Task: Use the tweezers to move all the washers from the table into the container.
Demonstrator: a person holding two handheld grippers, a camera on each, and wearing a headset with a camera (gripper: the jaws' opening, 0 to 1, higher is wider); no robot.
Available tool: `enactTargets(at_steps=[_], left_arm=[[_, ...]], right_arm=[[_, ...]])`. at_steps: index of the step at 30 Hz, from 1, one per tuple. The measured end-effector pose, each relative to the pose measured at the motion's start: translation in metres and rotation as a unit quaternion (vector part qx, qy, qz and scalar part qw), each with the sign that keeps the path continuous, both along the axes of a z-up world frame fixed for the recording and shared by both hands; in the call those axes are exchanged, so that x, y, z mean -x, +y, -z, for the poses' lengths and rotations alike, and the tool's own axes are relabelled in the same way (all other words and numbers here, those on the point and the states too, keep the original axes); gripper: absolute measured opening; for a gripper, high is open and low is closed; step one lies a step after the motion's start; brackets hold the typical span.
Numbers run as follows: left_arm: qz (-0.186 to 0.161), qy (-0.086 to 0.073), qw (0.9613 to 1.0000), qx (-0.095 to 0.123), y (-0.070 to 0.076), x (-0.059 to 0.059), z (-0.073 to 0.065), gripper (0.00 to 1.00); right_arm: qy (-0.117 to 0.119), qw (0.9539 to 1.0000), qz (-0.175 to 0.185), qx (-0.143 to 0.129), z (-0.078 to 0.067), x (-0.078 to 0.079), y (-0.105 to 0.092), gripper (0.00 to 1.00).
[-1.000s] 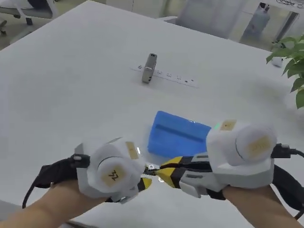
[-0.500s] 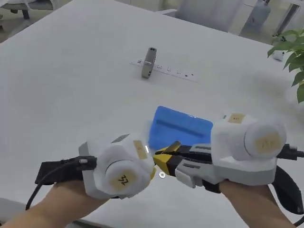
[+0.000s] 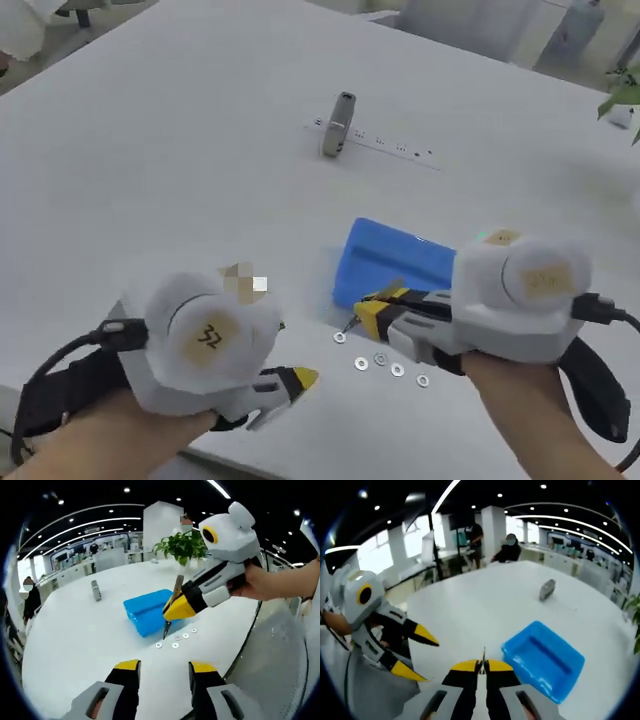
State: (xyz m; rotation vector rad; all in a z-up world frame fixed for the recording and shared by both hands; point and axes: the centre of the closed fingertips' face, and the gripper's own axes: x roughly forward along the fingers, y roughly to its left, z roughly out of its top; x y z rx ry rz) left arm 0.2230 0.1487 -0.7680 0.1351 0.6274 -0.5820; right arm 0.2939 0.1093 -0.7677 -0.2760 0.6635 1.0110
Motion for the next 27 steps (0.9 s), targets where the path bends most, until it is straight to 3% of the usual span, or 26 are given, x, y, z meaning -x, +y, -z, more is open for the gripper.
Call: enactTargets(at_steps=[4,5,7,10,11,13,17,19,27], left_arm=[[-0.041,-0.023,0.9989,0.007,0.007,0.005,-0.006,0.67],[-0.051,-0.031,0.9982,0.008,0.009,0.003,-0.006,0.72],[-0.06,-0.033,0.9976,0.005,0.011,0.001,-0.003,0.76],[-0.073,-0.031,0.9968,0.012,0.014,-0.006,0.002,0.77],[-0.079,-0.026,0.9965,-0.004,0.018,-0.005,0.005,0.77],[-0.082,-0.041,0.9958,-0.007,0.019,-0.005,0.002,0.77],[-0.073,-0.023,0.9966,-0.029,0.017,-0.003,0.012,0.84],[-0.072,-0.023,0.9966,-0.031,0.018,-0.003,0.013,0.85],[-0.074,-0.02,0.9961,-0.044,0.021,-0.003,0.016,0.82]], right_arm=[[-0.002,0.9999,-0.003,0.012,0.014,-0.007,0.001,0.02],[0.0,0.9999,-0.006,0.012,0.016,-0.007,0.002,0.02],[0.004,0.9998,-0.008,0.017,0.023,-0.008,0.001,0.02],[0.004,0.9996,-0.013,0.025,0.03,-0.01,0.001,0.02],[0.003,0.9995,-0.015,0.029,0.032,-0.011,0.0,0.02],[0.002,0.9993,-0.019,0.031,0.036,-0.012,0.001,0.02],[-0.004,0.9992,-0.025,0.032,0.036,-0.011,0.006,0.03],[-0.011,0.9983,-0.031,0.047,0.039,-0.011,0.005,0.03],[-0.014,0.998,-0.037,0.049,0.041,-0.011,0.004,0.03]])
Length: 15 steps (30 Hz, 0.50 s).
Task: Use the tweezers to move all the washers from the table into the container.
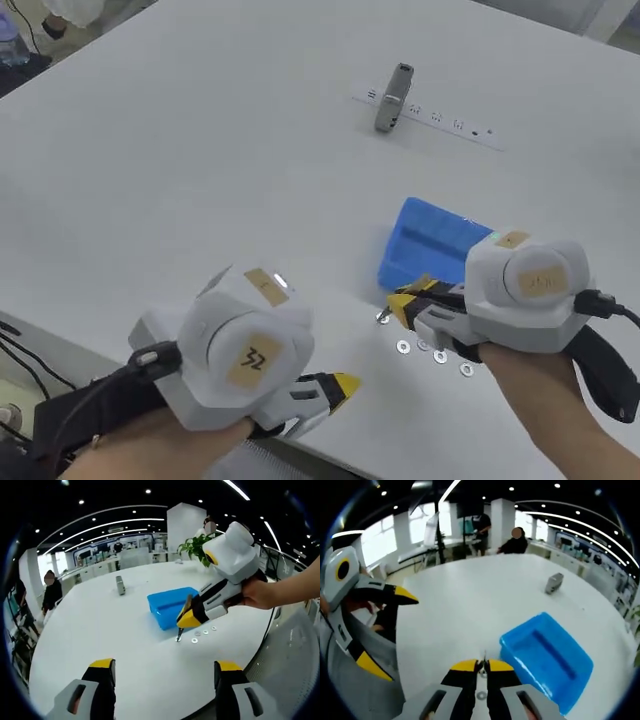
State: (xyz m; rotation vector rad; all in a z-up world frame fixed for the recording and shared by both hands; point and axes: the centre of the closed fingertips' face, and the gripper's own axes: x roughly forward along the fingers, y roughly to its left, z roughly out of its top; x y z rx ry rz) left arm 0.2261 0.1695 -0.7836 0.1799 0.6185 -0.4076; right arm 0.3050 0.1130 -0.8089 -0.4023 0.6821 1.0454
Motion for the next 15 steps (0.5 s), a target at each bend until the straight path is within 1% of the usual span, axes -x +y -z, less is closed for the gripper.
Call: enactTargets(at_steps=[3,4,5,6,10,12,15], left_arm=[[0.002,0.001,1.0,-0.008,0.0005,0.0004,0.001,0.82],[0.002,0.0,1.0,-0.009,0.001,0.0004,0.0011,0.82],[0.002,-0.001,0.9999,-0.01,0.0014,0.0002,0.0009,0.82],[0.001,-0.001,0.9999,-0.01,0.0017,0.0002,0.0009,0.82],[0.001,0.0,0.9999,-0.014,0.0026,0.0005,0.0013,0.82],[0.002,0.0,0.9999,-0.016,0.0028,0.0006,0.0017,0.82],[0.001,0.002,0.9998,-0.02,0.004,0.0006,0.003,0.81]], right_arm=[[-0.005,1.0,-0.004,0.005,0.0003,-0.0008,0.0005,0.03],[-0.008,0.9999,-0.006,0.013,-0.0002,-0.0003,0.0003,0.03],[-0.02,0.9995,-0.016,0.017,-0.003,0.0009,0.0006,0.03],[-0.022,0.9994,-0.018,0.017,-0.0043,0.0018,0.0008,0.03],[-0.016,0.9992,-0.023,0.027,-0.0001,0.0036,-0.0009,0.03],[-0.009,0.9993,-0.02,0.029,0.0022,0.0035,-0.0024,0.03],[-0.004,0.9995,-0.018,0.026,0.0026,0.0032,-0.0037,0.02]])
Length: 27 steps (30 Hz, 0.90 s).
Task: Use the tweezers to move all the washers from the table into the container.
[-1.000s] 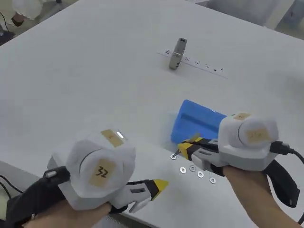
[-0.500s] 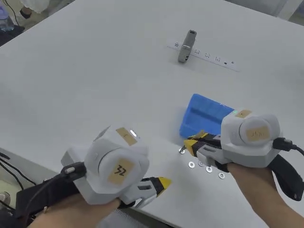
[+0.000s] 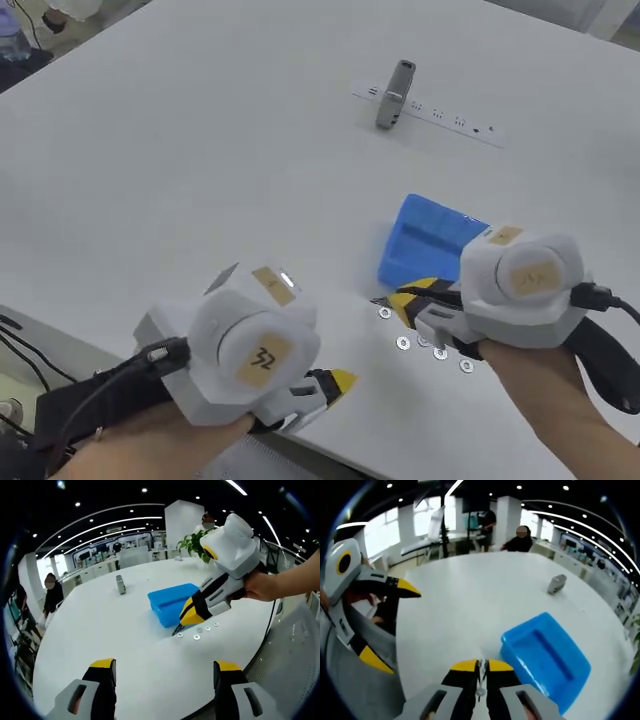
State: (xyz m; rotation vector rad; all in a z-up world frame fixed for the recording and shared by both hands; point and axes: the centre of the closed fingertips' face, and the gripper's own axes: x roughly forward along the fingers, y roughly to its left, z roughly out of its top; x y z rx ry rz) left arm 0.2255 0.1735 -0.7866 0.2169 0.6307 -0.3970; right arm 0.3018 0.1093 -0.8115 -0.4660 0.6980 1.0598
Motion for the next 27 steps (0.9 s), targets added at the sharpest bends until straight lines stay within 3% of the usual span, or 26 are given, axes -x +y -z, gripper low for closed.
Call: enactTargets(at_steps=[6,10,13,18,22,23,25,27], left_arm=[[0.004,0.004,1.0,-0.006,0.0,0.001,0.002,0.8],[0.008,0.006,0.9999,-0.014,0.0,0.002,0.004,0.8],[0.007,0.007,0.9998,-0.016,0.0,0.002,0.004,0.79],[0.009,0.008,0.9997,-0.02,0.0,0.002,0.005,0.78],[0.01,0.009,0.9996,-0.024,0.0,0.002,0.006,0.77],[0.009,0.009,0.9996,-0.024,0.001,0.002,0.006,0.77],[0.009,0.011,0.9996,-0.024,0.001,0.002,0.007,0.77],[0.01,0.01,0.9996,-0.026,0.001,0.002,0.007,0.77]], right_arm=[[0.023,0.9997,0.01,-0.003,-0.001,0.005,-0.004,0.01],[0.031,0.9994,0.004,0.01,-0.004,0.01,-0.009,0.01],[0.055,0.9977,-0.017,0.037,-0.004,0.02,-0.015,0.01],[0.065,0.9934,-0.044,0.084,0.004,0.028,-0.018,0.01],[0.058,0.9942,-0.041,0.081,0.004,0.026,-0.008,0.01],[0.042,0.9959,-0.042,0.068,0.0,0.021,-0.003,0.01],[0.04,0.9962,-0.038,0.068,0.001,0.021,-0.001,0.01],[0.026,0.9983,-0.026,0.044,-0.001,0.019,0.002,0.01]])
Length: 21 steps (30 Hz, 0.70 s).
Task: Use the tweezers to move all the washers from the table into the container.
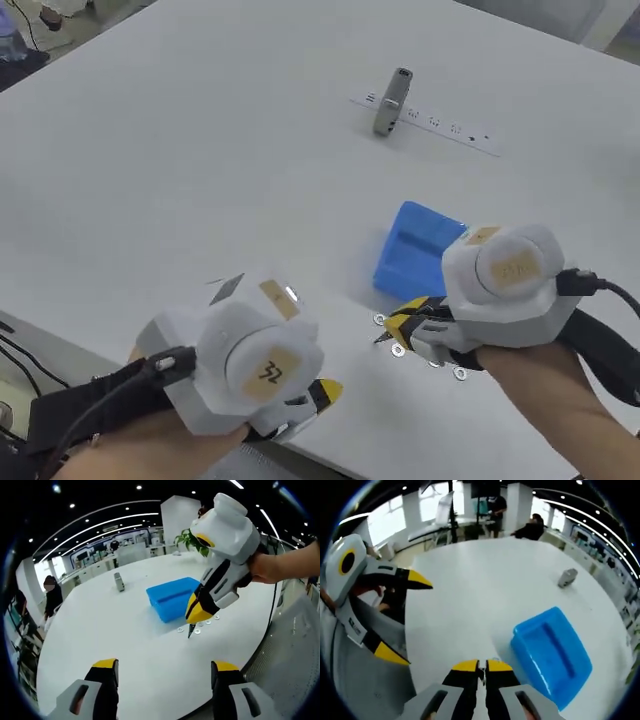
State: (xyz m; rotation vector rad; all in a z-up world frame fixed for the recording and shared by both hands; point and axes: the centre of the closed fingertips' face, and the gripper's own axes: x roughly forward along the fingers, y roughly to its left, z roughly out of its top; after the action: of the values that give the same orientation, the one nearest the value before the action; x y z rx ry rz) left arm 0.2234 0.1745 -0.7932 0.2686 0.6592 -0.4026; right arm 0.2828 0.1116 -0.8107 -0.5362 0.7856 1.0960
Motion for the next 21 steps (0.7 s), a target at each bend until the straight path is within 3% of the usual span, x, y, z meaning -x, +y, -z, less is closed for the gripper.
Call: enactTargets(at_steps=[2,5,6,7,11,15,17,21], left_arm=[[0.001,0.001,1.0,-0.002,0.0,0.0,0.0,0.76],[0.0,0.0,1.0,-0.003,0.0,0.0,0.0,0.76],[0.0,-0.001,1.0,-0.003,0.001,0.0,0.0,0.76],[-0.001,-0.001,1.0,-0.003,0.001,0.0,0.0,0.76],[-0.003,-0.002,1.0,-0.001,0.001,-0.001,0.0,0.76],[-0.002,-0.002,1.0,-0.003,0.002,-0.001,0.0,0.76],[-0.003,-0.002,1.0,-0.004,0.002,-0.001,0.0,0.76],[-0.005,-0.002,1.0,-0.003,0.003,-0.001,0.0,0.76]], right_arm=[[0.002,0.9993,0.027,-0.026,-0.002,-0.002,0.003,0.01],[-0.037,0.9968,0.043,-0.057,-0.003,-0.009,0.002,0.01],[-0.037,0.996,0.051,-0.063,-0.003,-0.01,0.001,0.01],[-0.023,0.9951,0.061,-0.074,-0.003,-0.008,0.001,0.01],[-0.012,0.9949,0.065,-0.077,-0.004,-0.01,-0.002,0.01],[-0.026,0.9942,0.058,-0.087,-0.011,-0.018,0.0,0.01],[-0.029,0.9956,0.05,-0.074,-0.008,-0.022,0.0,0.01],[-0.031,0.9957,0.046,-0.074,-0.008,-0.025,0.001,0.01]])
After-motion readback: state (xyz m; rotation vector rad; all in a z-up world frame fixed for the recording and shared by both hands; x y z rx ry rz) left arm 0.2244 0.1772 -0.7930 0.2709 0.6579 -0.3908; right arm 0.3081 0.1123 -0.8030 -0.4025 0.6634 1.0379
